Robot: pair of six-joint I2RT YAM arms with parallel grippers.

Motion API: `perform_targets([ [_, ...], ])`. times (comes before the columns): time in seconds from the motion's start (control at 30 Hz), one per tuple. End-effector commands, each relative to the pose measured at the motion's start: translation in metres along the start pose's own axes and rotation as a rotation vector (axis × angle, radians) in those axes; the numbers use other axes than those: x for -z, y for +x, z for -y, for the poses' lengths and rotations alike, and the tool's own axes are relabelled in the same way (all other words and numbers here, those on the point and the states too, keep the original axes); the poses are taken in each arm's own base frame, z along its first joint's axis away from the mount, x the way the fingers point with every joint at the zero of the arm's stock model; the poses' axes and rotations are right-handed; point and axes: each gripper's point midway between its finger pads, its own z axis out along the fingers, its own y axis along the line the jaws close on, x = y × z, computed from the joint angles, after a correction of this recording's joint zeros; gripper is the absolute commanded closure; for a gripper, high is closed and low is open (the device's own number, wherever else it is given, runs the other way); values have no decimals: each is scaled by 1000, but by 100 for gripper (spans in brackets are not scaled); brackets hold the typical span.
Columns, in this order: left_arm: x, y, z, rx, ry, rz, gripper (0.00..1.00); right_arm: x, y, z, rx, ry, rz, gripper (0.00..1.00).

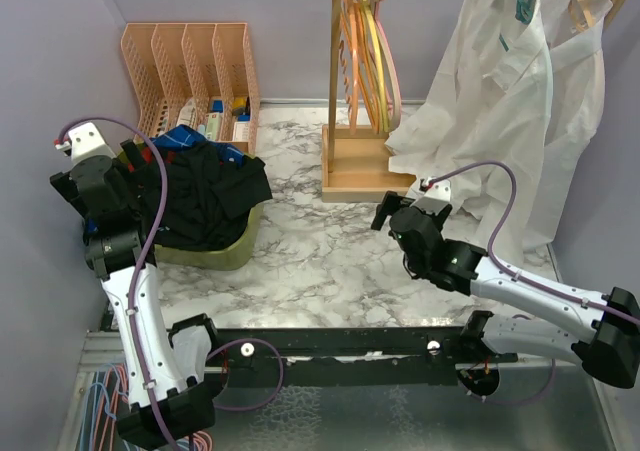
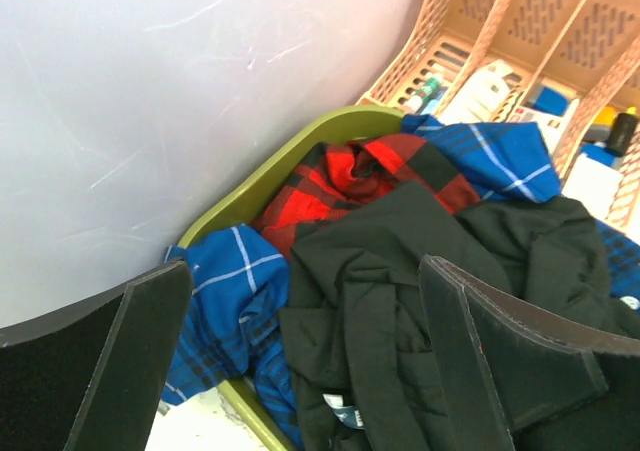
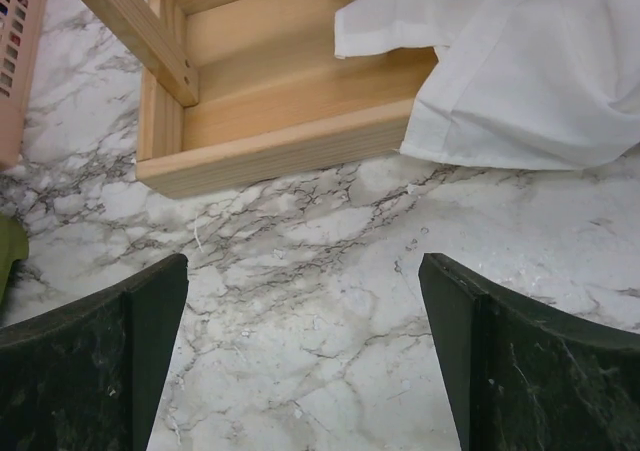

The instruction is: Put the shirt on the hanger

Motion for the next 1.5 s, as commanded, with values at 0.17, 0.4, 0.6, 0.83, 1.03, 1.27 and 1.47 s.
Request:
perform_targets([
  [0.17,-4,-12,-5,93,-39,15,1,12,-8,-21,95,-168,-8,1],
  [0.4,4,4,59,-37,403,-71,1,31,-7,5,-58,-224,50,1],
  [0.6,-5,67,95,-120,710,-414,1,41,-5,23,-98,-239,69,1],
  [0.83,-23,55,132,-494,766,-458,1,53,-9,0,-71,-393,66,1],
  [1.03,-39,100,157,-620,777,-588,1,53,4,2,-63,-385,11,1],
  [1.27,-58,103,151,-636,669,-569,1,60,12,20,-103,-370,-11,1],
  [1.47,-50,112,159,-602,721,-599,49,68,2,26,-125,-392,36,1],
])
